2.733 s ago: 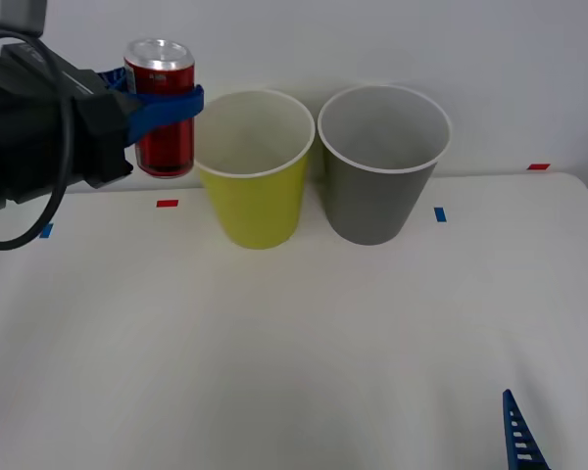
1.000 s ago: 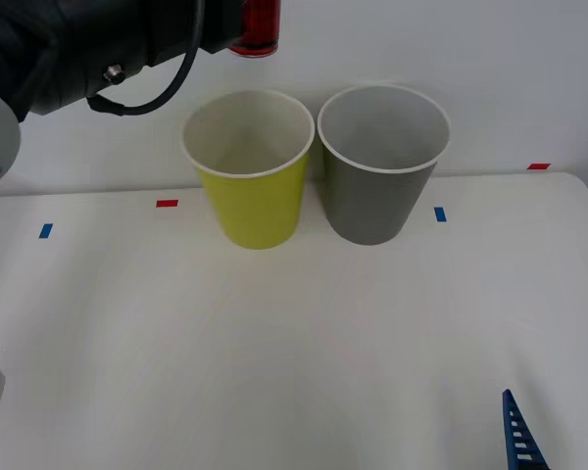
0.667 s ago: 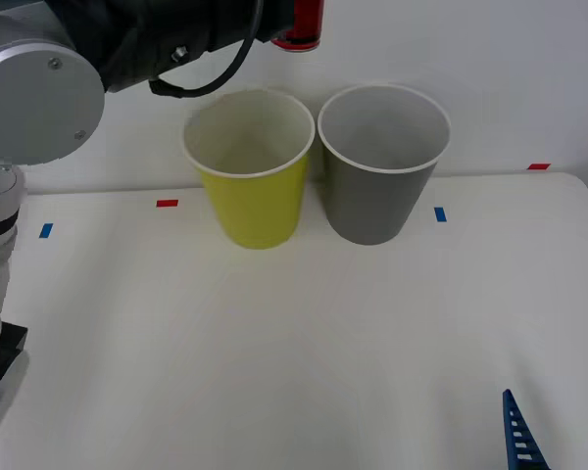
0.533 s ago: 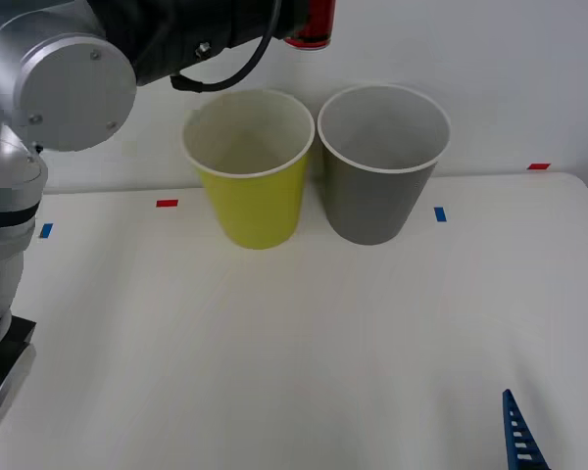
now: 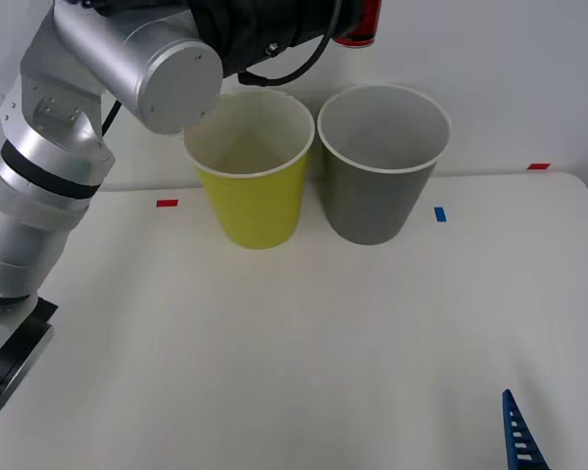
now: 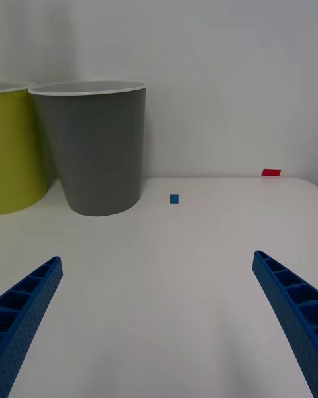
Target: Put cans in the gray bin and PET bottles in the light green bin.
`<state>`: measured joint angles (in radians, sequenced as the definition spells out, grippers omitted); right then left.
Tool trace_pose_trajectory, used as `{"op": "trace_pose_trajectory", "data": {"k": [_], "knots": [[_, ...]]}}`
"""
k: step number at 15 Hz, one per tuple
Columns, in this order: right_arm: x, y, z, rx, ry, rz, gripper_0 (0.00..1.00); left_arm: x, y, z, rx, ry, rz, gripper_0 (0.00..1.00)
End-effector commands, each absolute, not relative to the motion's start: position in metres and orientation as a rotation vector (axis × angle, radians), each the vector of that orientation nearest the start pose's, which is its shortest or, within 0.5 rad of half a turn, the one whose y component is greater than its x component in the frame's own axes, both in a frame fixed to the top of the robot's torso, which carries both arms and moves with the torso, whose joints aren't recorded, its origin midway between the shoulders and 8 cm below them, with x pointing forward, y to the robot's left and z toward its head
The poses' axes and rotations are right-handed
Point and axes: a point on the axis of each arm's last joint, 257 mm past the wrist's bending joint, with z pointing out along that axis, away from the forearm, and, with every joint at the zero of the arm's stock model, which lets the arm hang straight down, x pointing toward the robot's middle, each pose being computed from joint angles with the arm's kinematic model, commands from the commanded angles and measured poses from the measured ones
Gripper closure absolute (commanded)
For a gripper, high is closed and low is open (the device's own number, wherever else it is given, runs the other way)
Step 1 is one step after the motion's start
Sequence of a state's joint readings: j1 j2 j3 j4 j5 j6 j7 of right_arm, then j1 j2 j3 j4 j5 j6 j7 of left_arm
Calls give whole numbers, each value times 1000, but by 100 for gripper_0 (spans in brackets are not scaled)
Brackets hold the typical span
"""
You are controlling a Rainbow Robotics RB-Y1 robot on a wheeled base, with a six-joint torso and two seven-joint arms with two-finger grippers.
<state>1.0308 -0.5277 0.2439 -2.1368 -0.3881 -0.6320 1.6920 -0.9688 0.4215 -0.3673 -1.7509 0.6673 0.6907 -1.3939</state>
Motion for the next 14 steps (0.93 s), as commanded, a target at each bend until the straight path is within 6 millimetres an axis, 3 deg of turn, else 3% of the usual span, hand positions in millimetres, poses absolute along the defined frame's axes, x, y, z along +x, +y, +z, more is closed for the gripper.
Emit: {"op": "trace_pose_trajectory", "data": {"k": [1, 14], "knots": [[239, -277, -202, -57, 1494, 48, 0, 561, -89, 127, 646, 1364, -602, 100], [239, -277, -202, -57, 1494, 48, 0, 591, -126, 91, 595, 1295, -615, 100]]}}
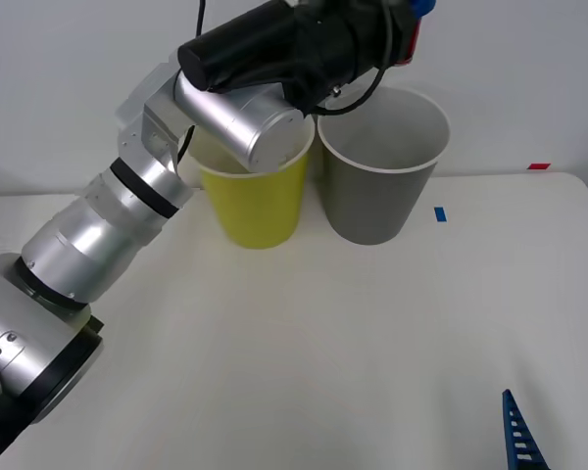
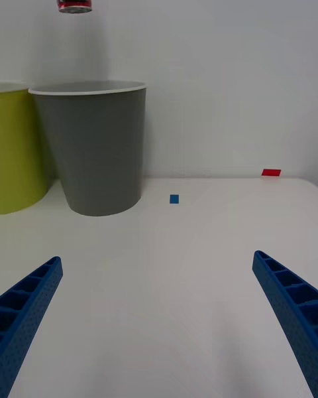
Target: Put cans in the gray bin and PET bottles in the light green bin.
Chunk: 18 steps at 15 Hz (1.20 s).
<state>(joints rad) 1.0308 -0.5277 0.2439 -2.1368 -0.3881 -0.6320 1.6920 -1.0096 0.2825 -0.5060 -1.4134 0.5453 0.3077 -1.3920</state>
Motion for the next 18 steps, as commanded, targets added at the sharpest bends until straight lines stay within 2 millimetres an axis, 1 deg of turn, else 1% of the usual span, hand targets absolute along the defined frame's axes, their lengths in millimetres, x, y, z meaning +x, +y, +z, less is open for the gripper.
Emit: {"op": "trace_pose_trajectory", "data": {"k": [1, 4, 6, 12, 13, 14, 15, 18], "knots": [[239, -277, -202, -57, 1494, 48, 0, 589, -130, 85, 610, 1301, -611, 100], [239, -277, -202, -57, 1494, 48, 0, 588, -133, 77, 631, 1307, -598, 100], [239, -277, -202, -57, 1494, 48, 0, 592, -128, 75, 631, 1311, -581, 100], [239, -277, -202, -57, 1494, 48, 0, 593, -126, 76, 636, 1305, -566, 100], [239, -277, -202, -57, 1494, 48, 0, 592, -128, 76, 637, 1304, -569, 90], [239, -277, -202, -57, 1494, 48, 0, 592, -129, 77, 636, 1303, -573, 10], [239, -277, -202, -57, 1494, 48, 0, 591, -129, 77, 633, 1306, -579, 0], [239, -277, -202, -57, 1494, 48, 0, 590, -131, 78, 627, 1304, -590, 0]]}}
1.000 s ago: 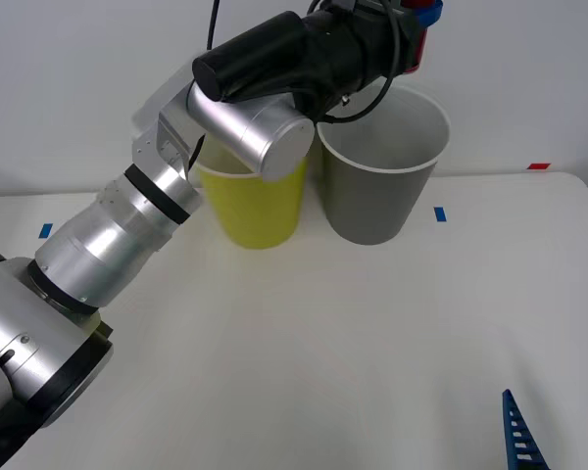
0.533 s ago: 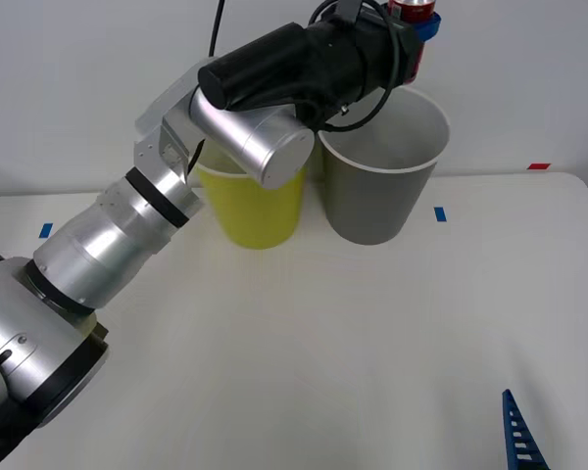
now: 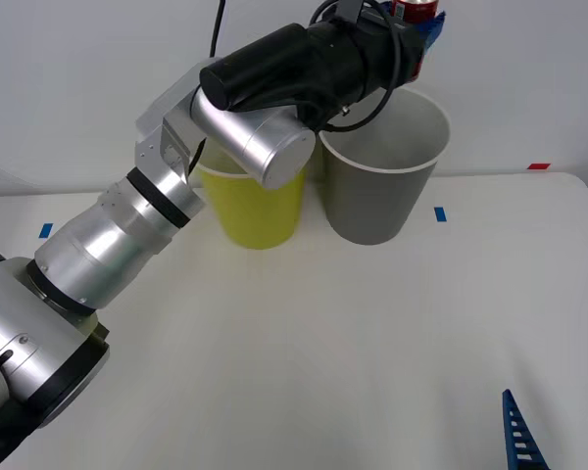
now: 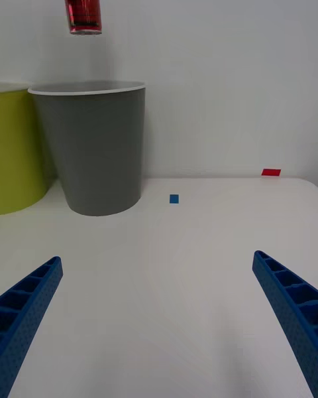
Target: Put cans in the gray bin and PET bottles in the light green bin.
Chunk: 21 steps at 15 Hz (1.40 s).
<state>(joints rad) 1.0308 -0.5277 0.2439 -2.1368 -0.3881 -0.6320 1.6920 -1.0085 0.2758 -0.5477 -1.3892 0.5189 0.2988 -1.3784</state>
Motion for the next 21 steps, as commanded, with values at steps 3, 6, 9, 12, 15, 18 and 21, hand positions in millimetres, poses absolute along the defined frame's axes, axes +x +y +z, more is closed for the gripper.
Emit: {"op": "trace_pose_trajectory", "data": {"k": [3, 6, 9, 12, 15, 18, 21], "knots": [[239, -277, -202, -57, 1494, 48, 0, 589, -132, 79, 624, 1303, -600, 0], [239, -277, -202, -57, 1494, 48, 0, 586, -137, 80, 623, 1302, -613, 0], [239, -277, -202, -57, 1494, 48, 0, 576, -141, 91, 632, 1274, -628, 0], [239, -277, -202, -57, 1494, 48, 0, 561, -137, 96, 675, 1286, -610, 0], [239, -277, -202, -57, 1494, 48, 0, 536, -116, 99, 678, 1315, -613, 0], [239, -277, -202, -57, 1494, 48, 0, 525, -78, 105, 671, 1303, -558, 0], [239, -277, -202, -57, 1494, 48, 0, 521, -41, 100, 652, 1297, -512, 0]]}}
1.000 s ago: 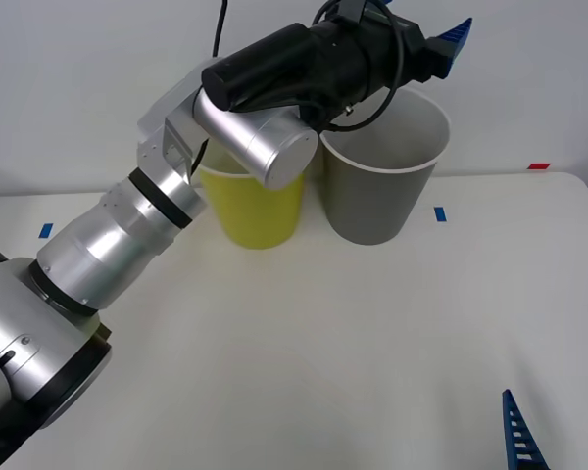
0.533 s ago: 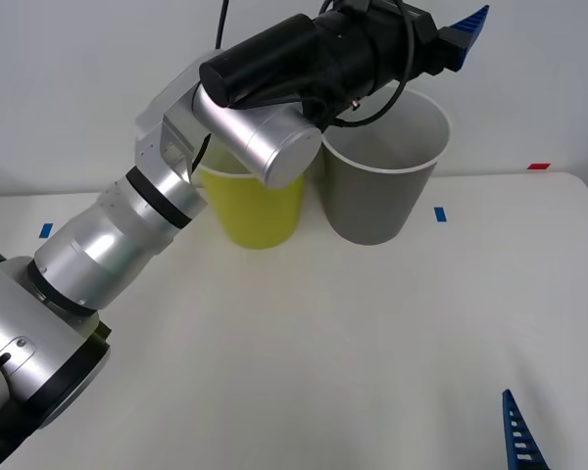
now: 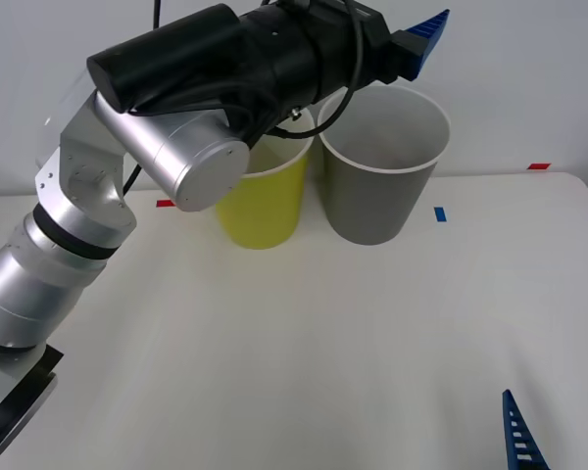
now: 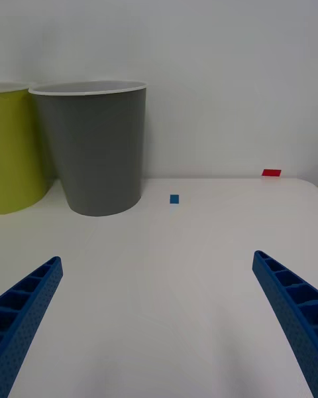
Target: Put cans in the gray bin and PET bottles in the light green bin.
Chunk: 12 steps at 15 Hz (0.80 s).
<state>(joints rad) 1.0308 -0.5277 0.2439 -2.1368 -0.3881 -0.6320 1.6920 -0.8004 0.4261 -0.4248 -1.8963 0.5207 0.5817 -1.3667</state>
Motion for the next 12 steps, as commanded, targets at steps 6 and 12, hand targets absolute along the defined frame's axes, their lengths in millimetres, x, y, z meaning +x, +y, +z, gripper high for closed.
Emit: {"op": "trace_pose_trajectory", "data": {"k": [6, 12], "knots": [[239, -277, -202, -57, 1494, 48, 0, 507, 50, 83, 557, 1315, -424, 0], [239, -277, -202, -57, 1494, 48, 0, 481, 123, 72, 444, 1325, -355, 0]]}}
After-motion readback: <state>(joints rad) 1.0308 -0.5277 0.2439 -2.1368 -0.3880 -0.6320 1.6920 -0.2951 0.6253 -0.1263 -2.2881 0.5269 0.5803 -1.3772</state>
